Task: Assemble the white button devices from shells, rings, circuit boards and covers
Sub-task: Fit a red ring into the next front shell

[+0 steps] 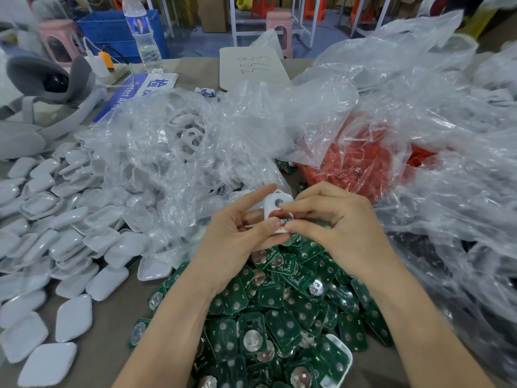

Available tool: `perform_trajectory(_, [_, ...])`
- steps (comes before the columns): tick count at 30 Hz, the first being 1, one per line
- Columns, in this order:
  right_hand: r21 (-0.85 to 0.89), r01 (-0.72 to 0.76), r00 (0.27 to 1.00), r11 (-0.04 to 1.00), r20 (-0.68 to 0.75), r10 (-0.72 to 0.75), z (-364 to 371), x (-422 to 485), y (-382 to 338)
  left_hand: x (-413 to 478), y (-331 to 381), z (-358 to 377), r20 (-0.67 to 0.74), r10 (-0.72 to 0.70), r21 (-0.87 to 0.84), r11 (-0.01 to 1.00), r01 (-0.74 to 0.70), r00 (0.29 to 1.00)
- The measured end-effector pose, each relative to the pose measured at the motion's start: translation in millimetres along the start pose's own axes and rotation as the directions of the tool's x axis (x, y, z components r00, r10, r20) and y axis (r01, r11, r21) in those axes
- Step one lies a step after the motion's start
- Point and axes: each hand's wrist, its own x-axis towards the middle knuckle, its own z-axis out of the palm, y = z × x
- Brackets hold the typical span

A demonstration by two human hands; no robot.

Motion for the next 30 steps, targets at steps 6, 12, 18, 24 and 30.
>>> perform_trajectory(6, [0.204,-0.162,0.981,0.965,-0.076,0.181,1,-1,1,-1,-2,3,-0.029,0.072,0.021,0.997,-0.072,0.997])
perform_trajectory(12, [0.161,-0.159,0.968,0.974,-0.171,0.186,7,-3,-1,-2,-2,7,-0.035,0.126,0.048,0.991,-0.124,0.991])
perform_trajectory(18, [0.119,-0.155,0.939,0.981,-0.292,0.184,16,-6,-5,-3,-11,17,-0.098,0.206,0.17,0.967,-0.188,0.974])
perform_trajectory(24, [0.049,-0.135,0.913,0.99,-0.382,0.143,23,-8,-5,-6,-19,25,-0.162,0.28,0.308,0.925,-0.221,0.946])
perform_trajectory(30, [0.134,-0.144,0.927,0.98,-0.329,0.182,22,-6,-2,-7,-21,25,-0.162,0.307,0.307,0.919,-0.248,0.938])
